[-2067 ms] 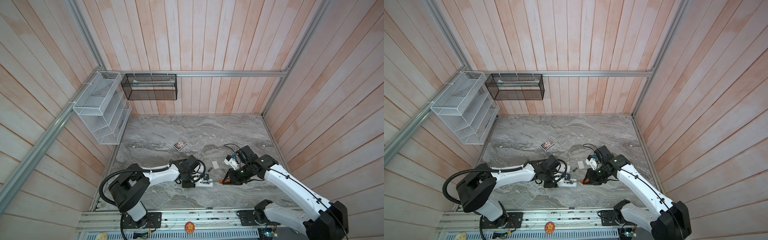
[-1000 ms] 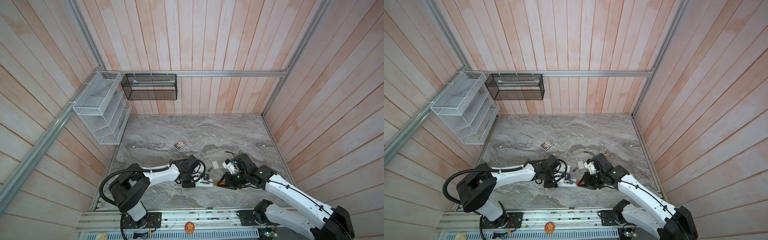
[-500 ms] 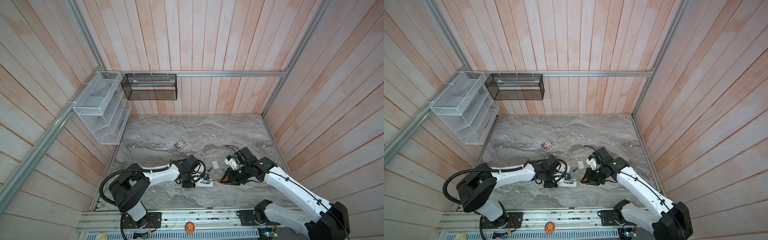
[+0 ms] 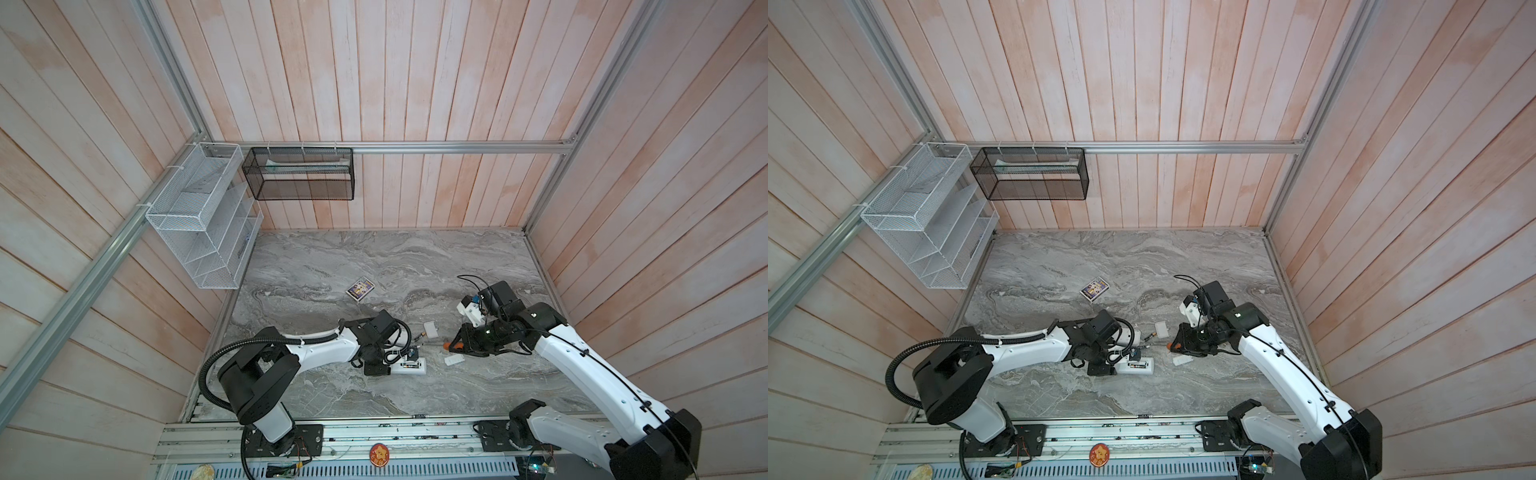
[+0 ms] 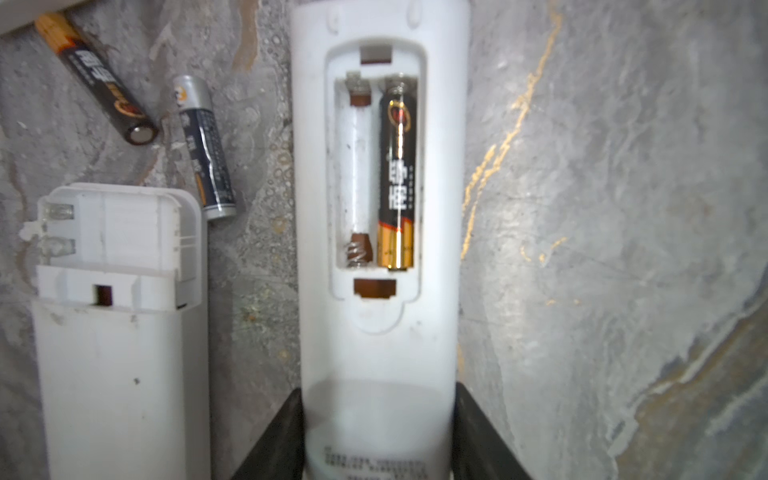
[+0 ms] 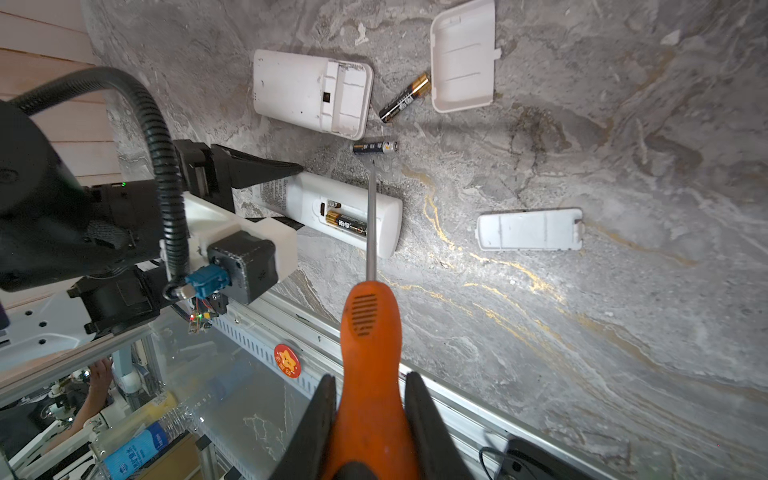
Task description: Unload the batteries from the remote control
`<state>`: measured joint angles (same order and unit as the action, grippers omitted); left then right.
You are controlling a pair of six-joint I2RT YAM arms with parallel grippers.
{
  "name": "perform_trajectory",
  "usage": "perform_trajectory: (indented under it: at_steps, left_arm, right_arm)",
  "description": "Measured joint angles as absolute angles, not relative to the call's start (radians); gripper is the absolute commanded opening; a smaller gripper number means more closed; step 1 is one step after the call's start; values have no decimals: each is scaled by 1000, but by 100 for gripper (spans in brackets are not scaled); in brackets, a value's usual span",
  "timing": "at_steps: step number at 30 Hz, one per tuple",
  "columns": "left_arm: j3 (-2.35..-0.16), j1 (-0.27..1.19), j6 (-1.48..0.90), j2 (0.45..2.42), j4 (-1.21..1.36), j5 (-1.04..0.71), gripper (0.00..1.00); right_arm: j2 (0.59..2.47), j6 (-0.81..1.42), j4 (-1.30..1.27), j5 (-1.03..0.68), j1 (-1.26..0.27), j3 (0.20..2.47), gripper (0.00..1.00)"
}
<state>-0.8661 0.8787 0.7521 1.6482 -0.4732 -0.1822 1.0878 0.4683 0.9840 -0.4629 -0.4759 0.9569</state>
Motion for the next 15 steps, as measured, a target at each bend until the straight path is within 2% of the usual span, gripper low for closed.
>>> perform_trajectory:
  at_steps: [15]
  left_arm:
    - [-866, 880, 751, 1647, -472, -175, 0]
  right_arm:
    - [1074, 381, 1110, -501, -515, 970, 0]
